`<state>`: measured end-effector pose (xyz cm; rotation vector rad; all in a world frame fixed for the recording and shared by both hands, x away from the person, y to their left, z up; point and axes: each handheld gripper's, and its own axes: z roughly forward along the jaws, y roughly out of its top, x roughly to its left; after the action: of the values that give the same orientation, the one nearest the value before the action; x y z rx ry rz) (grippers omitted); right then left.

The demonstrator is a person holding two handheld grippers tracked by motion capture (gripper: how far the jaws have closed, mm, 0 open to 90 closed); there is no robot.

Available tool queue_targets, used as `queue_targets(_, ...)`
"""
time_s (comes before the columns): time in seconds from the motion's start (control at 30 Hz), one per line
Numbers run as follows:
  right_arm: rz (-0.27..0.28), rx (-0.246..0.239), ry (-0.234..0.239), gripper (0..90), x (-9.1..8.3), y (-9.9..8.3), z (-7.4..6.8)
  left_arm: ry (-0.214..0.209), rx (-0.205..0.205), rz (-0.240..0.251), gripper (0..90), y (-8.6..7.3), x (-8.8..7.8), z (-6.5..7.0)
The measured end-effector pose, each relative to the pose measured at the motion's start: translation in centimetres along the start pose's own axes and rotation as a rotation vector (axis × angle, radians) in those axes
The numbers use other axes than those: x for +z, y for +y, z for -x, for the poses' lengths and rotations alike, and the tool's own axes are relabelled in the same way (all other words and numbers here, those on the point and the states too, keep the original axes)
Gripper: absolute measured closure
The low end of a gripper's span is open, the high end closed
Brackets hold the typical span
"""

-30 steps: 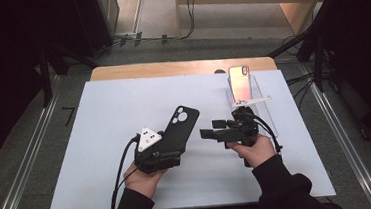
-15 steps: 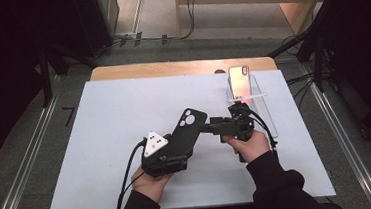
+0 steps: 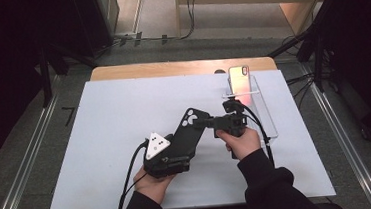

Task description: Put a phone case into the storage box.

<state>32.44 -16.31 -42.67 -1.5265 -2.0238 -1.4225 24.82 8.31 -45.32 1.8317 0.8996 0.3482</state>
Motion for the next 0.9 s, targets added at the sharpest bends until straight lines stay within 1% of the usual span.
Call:
queue_targets(0.1, -0.015, 0.038, 0.024, 59.8, -0.2, 0.3, 0.0, -0.008, 0.004, 0.001, 15.2, -0.1, 0.1, 0.1)
queue_targets(0.13, -0.009, 0.037, 0.03, 62.8, -0.3, 0.3, 0.0, -0.015, -0.001, 0.005, 15.2, -0.2, 0.1, 0.1)
queue_targets(0.2, -0.008, 0.056, 0.062, 70.4, -0.6, 0.4, -0.1, -0.033, -0.006, 0.009, 15.0, -0.2, 0.2, 0.1)
queue_targets(0.27, -0.005, 0.051, 0.068, 73.9, -0.8, 0.4, -0.3, -0.042, -0.01, 0.009, 14.9, -0.3, 0.2, 0.1)
queue_targets(0.5, -0.004, 0.045, 0.101, 76.7, -1.2, 0.6, -0.4, -0.079, -0.019, 0.023, 14.3, -0.2, 0.3, -0.1)
queue_targets(0.63, -0.008, 0.05, 0.122, 77.5, -1.4, 0.6, -0.6, -0.09, -0.015, 0.006, 13.9, 0.0, 0.2, -0.2)
queue_targets(0.77, -0.014, 0.041, 0.133, 77.8, -1.4, 0.6, -0.9, -0.105, -0.021, -0.008, 13.5, 0.1, 0.3, -0.2)
queue_targets(0.83, -0.023, 0.033, 0.133, 77.9, -1.4, 0.7, -1.1, -0.12, -0.03, -0.039, 13.3, 0.3, 0.4, -0.3)
queue_targets(0.87, -0.029, 0.019, 0.131, 78.0, -1.4, 0.7, -1.2, -0.12, -0.025, -0.046, 13.2, 0.3, 0.4, -0.2)
queue_targets(0.9, -0.029, 0.018, 0.128, 78.0, -1.4, 0.7, -1.4, -0.12, -0.021, -0.053, 13.1, 0.4, 0.4, -0.2)
